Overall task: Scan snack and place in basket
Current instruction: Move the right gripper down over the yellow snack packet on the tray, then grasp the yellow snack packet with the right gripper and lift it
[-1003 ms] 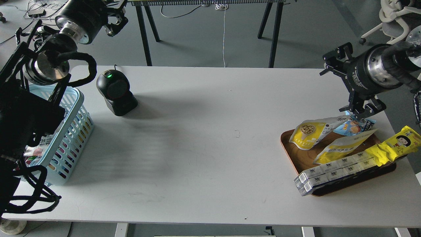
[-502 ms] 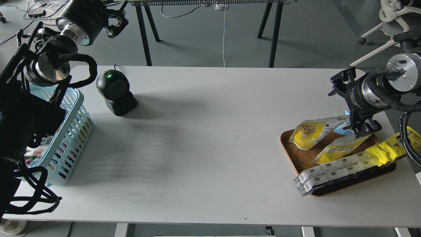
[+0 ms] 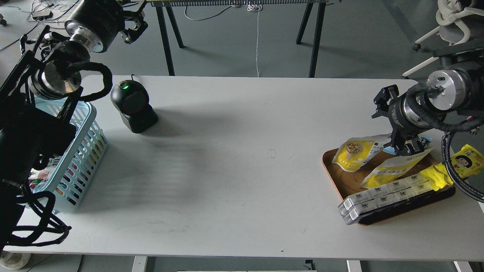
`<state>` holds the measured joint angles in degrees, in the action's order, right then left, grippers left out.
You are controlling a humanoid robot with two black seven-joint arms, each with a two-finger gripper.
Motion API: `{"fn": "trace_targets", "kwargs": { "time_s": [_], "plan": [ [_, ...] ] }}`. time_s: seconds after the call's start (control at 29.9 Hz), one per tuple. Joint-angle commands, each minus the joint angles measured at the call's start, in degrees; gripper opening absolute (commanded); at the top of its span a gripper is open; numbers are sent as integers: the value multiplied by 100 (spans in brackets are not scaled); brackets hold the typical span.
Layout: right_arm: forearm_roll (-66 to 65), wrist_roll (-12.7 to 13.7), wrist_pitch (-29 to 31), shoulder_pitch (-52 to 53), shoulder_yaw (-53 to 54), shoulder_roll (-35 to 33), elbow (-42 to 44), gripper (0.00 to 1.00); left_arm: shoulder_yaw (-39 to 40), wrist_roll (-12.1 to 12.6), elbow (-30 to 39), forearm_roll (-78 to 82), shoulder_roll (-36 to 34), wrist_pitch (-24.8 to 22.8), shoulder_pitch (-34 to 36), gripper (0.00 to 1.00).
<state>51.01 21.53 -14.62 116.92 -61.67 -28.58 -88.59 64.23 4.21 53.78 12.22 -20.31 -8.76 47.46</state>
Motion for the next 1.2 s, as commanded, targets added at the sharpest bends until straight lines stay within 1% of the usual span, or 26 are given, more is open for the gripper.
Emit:
{"fn": "trace_targets", "kwargs": {
  "time_s": [0.0, 0.03, 0.07, 0.13, 0.17, 0.2, 0.23, 0.27, 0.54, 0.7, 0.84, 0.97, 1.1, 1.17],
  "plan": [
    [-179, 0, -24, -151, 67, 168, 70, 41, 2, -8, 0, -1, 1, 6, 0, 100],
    [-188, -9, -41, -186, 67, 204, 87, 35, 2, -8, 0, -1, 1, -3, 0, 100],
    [-188, 0, -67, -239, 67, 221, 122, 30, 2, -8, 0, -1, -8, -3, -9, 100],
    [-188, 0, -216, -388, 128, 256, 210, 27, 2, -8, 0, -1, 0, -3, -26, 100],
    [-205, 0, -243, -450, 181, 248, 219, 23, 2, -8, 0, -1, 1, -3, -26, 100],
    [-223, 0, -252, -494, 225, 248, 219, 13, 2, -8, -8, -1, -8, -3, -26, 100],
    [-249, 0, -270, -529, 269, 248, 219, 1, 2, -8, -8, -1, 0, -3, -26, 100],
    [-276, 0, -270, -530, 278, 239, 210, 0, 2, -8, -17, -1, 1, 6, -26, 100],
    [-285, 0, -270, -460, 339, 213, 175, 0, 2, -43, -52, -1, 1, 6, -35, 100],
    [-285, 9, -278, -319, 471, 20, 123, 0, -25, -52, -52, 8, 18, 15, -35, 100],
    [-215, 0, -314, 225, 515, -191, -27, 0, -33, -52, -61, 8, 36, 24, -35, 100],
    [48, -9, -647, 665, 673, -288, -27, 0, -33, -52, -52, 8, 36, 24, -35, 100],
    [435, -52, -762, 762, 901, -209, -1, 0, -42, -52, -52, 8, 36, 41, -35, 100],
    [454, -96, -963, 754, 980, -174, 34, 0, -51, -52, -52, 8, 36, 50, -26, 100]
  ]
}}
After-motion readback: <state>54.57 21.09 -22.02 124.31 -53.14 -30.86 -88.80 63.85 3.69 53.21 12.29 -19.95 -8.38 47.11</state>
